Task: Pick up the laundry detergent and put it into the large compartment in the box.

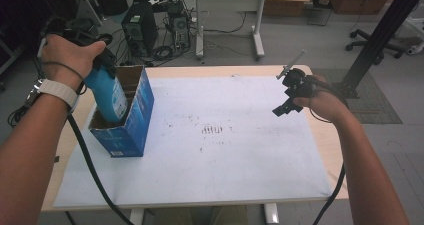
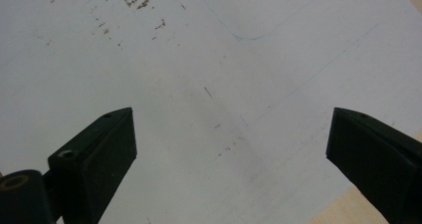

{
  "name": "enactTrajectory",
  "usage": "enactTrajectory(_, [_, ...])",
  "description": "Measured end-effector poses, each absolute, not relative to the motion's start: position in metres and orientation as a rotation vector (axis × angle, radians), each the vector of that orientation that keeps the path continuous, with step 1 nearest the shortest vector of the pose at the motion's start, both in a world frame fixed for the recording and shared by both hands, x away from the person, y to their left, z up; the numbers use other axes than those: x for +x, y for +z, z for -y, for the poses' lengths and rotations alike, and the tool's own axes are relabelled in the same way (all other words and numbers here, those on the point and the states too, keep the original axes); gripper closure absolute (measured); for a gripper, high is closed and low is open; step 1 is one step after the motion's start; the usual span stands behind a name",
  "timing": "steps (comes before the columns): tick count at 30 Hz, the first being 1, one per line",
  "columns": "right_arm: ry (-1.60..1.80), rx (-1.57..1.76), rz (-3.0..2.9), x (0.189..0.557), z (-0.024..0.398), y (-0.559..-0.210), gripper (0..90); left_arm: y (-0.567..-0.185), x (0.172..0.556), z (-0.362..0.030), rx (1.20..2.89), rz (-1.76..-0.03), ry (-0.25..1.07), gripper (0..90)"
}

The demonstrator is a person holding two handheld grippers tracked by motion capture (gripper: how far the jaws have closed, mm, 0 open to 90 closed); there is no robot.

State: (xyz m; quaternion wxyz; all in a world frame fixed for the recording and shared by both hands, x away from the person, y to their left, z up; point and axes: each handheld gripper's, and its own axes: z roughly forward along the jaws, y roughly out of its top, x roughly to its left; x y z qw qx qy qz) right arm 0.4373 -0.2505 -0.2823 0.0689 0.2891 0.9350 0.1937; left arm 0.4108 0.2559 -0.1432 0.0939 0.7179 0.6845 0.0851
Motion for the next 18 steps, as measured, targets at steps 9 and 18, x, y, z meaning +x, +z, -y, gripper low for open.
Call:
enactTrajectory(9, [0.578, 0.868, -2.821, 0.438, 0.248, -0.284, 5.7, -0.163, 0.415, -0.257, 2.138, -2.038, 0.262, 37.2])
enactTrajectory(18, [0.571, 0.869, -2.822, 0.439, 0.246, -0.286, 5.7, -0.183, 0.418, -0.26, 2.141, -2.043, 0.257, 37.2])
